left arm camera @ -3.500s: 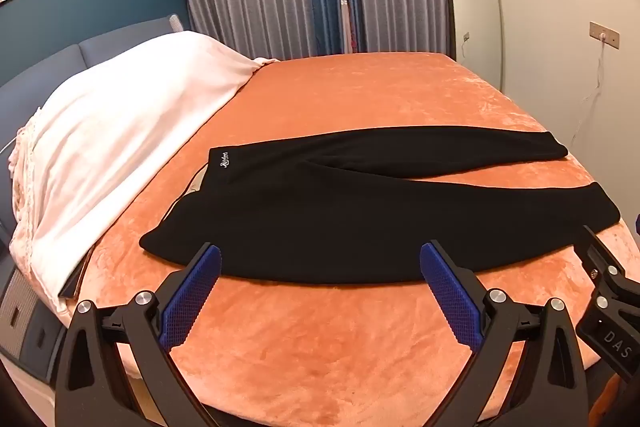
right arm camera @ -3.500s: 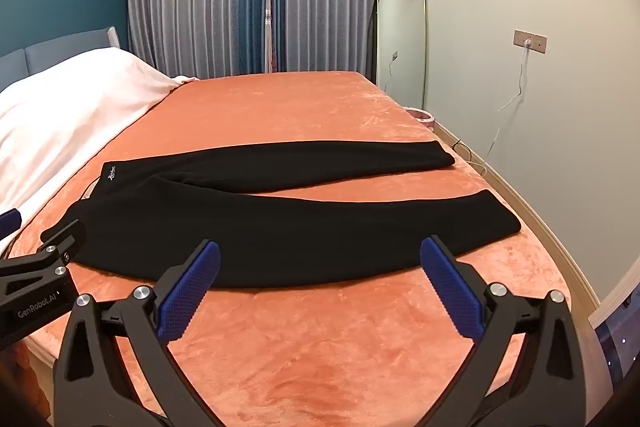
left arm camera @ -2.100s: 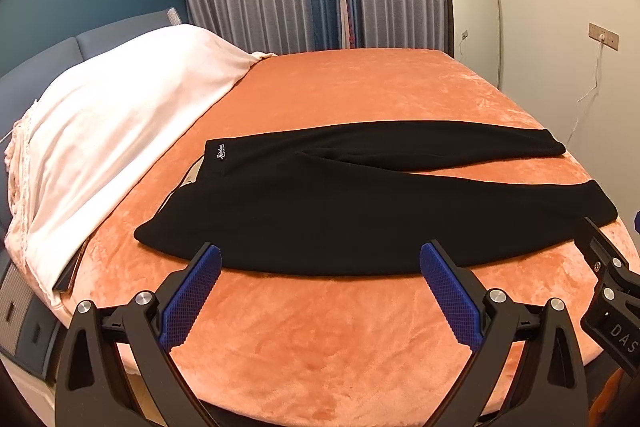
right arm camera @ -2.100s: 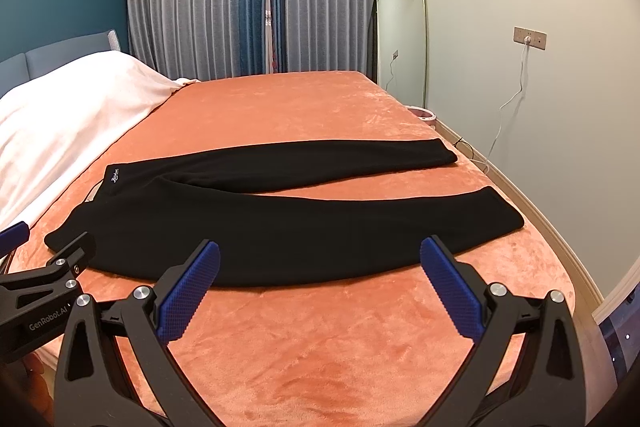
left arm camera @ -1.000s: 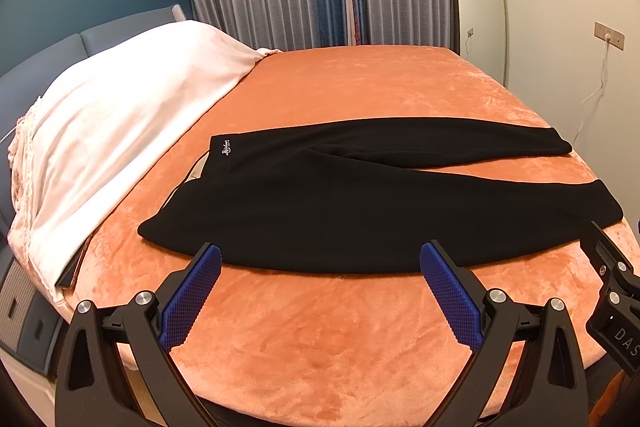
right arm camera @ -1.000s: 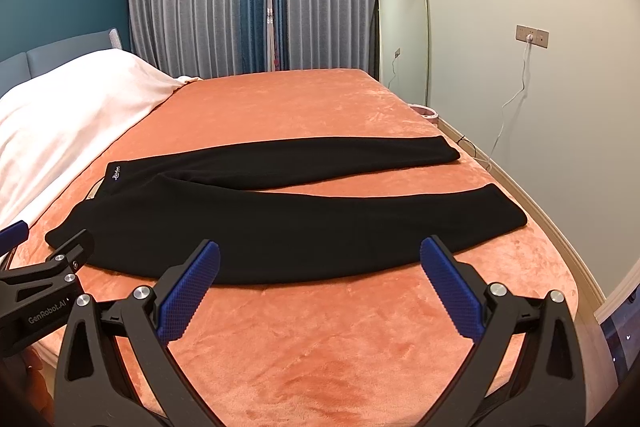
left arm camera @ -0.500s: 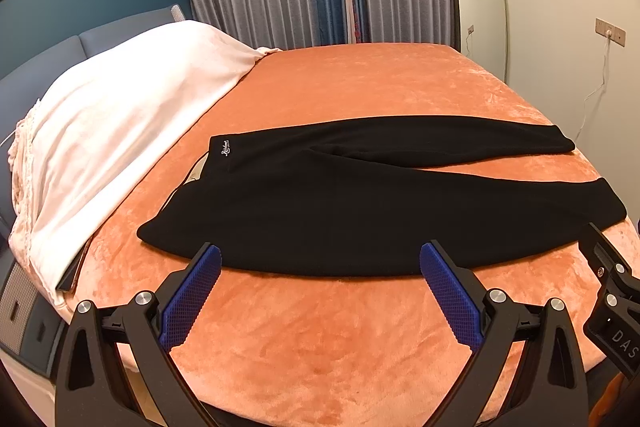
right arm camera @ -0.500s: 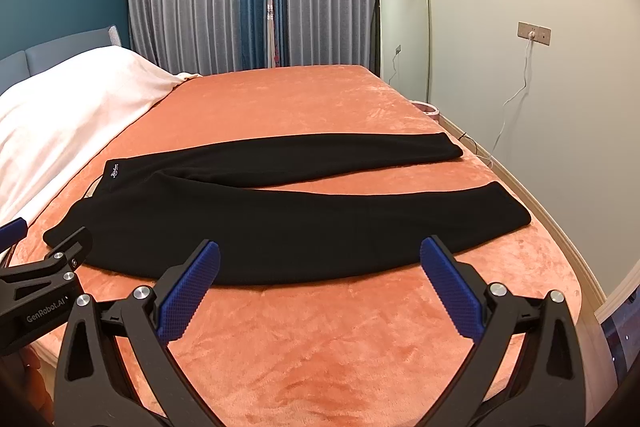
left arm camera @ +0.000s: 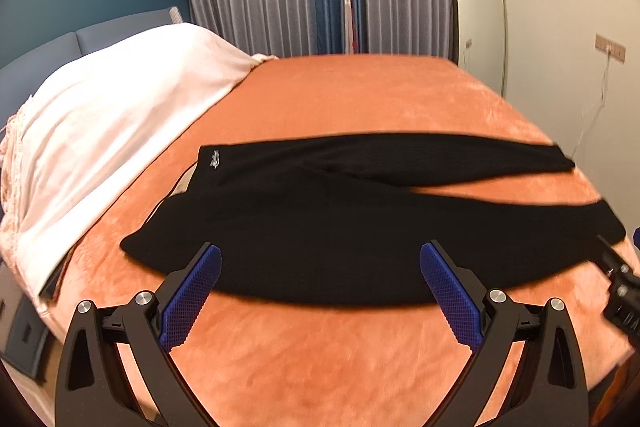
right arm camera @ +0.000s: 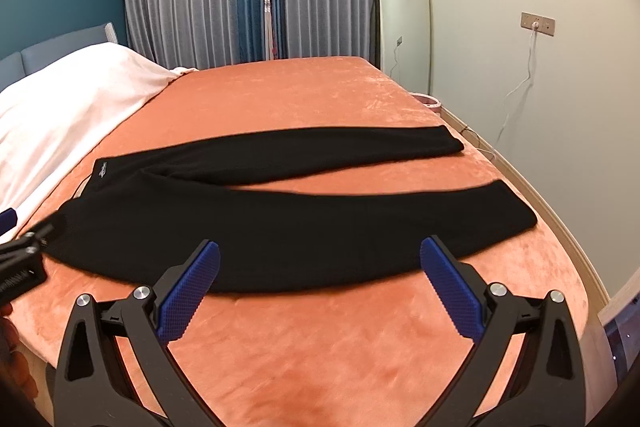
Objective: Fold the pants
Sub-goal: 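Lower the left tool and grasp the logo waistband of the black pants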
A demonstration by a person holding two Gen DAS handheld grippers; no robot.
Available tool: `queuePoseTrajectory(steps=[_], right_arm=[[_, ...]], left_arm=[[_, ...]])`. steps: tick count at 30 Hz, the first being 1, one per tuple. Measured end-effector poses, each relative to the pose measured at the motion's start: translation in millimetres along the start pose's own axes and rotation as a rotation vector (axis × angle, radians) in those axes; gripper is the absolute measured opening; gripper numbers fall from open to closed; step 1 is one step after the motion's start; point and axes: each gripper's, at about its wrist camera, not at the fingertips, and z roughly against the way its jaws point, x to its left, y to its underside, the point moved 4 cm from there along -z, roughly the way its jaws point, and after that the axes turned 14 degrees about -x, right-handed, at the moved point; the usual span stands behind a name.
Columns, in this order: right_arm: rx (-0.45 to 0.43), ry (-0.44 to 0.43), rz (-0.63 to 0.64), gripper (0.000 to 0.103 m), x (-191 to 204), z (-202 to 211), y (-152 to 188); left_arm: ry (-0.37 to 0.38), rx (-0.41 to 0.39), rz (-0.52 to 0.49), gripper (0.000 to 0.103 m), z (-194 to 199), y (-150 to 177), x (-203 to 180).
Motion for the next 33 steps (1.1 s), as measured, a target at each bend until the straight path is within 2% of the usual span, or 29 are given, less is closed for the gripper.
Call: queuePoseTrajectory(steps=[4, 6, 9, 11, 18, 23, 30, 33], right_arm=[[-0.040, 0.062, 0.029, 0.098, -50.3, -55.9, -26.8], [-0.045, 0.115, 0.047, 0.098, -80.5, -94.2, -40.0], [-0.024, 0.133, 0.073, 0.098, -108.5, -144.7, -51.4], [0.004, 0.127, 0.082, 0.098, -125.7, -182.7, -55.0], [0.126, 0.144, 0.077, 0.098, -181.5, -304.2, -54.0], [0.178, 0.142, -0.015, 0.098, -216.7, -364.4, -51.7], [0.235, 0.183, -0.023, 0.098, -235.8, -417.3, -45.8], [0.257, 0.175, -0.046, 0.098, -238.6, -433.2, -42.8]], left_arm=[[-0.019, -0.024, 0.006, 0.098, -34.4, -11.8, 2.4], [-0.036, -0.012, 0.000, 0.098, -57.7, -18.3, 4.1], [-0.071, 0.027, -0.007, 0.098, -97.9, -26.0, 7.3], [-0.095, 0.057, -0.038, 0.098, -128.7, -29.8, 7.0], [-0.130, 0.077, -0.091, 0.098, -218.0, -42.9, 26.6], [-0.166, 0.191, -0.030, 0.098, -288.2, -47.7, 83.8], [-0.377, 0.231, -0.067, 0.098, -356.9, -60.3, 167.7], [-0.381, 0.315, 0.009, 0.098, -389.1, -54.9, 201.7]])
